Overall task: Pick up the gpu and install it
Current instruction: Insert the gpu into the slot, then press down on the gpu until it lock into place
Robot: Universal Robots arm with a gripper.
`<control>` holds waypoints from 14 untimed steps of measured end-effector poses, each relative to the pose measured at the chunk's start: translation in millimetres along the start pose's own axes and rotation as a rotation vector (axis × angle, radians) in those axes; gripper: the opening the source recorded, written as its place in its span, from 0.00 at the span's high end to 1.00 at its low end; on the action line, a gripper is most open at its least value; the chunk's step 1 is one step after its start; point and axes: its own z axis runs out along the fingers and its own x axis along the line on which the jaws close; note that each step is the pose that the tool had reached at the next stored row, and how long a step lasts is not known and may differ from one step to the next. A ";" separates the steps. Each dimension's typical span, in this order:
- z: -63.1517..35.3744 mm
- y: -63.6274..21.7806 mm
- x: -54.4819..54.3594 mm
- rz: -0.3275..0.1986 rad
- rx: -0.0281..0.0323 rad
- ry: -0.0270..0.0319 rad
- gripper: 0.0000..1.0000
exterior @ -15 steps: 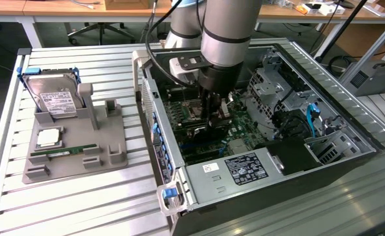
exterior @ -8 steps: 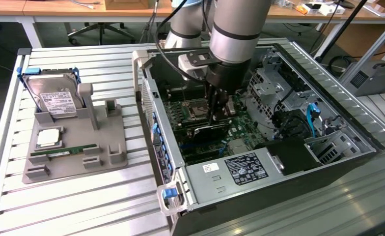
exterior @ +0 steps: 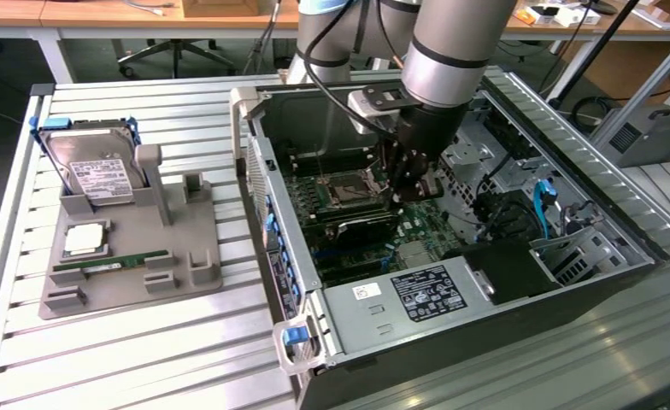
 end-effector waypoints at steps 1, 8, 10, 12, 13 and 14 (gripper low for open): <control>0.0 0.0 0.0 0.000 0.0000 0.0000 0.89; 0.0 0.0 -0.1 0.000 -0.0001 0.0000 0.89; 0.0 0.0 0.0 0.000 -0.0001 0.0001 0.89; 0.0 0.0 -0.1 0.000 -0.0001 0.0001 0.89; 0.0 0.0 -0.1 0.000 -0.0001 0.0000 0.89; 0.0 1.5 -0.1 0.000 0.0000 0.0009 0.89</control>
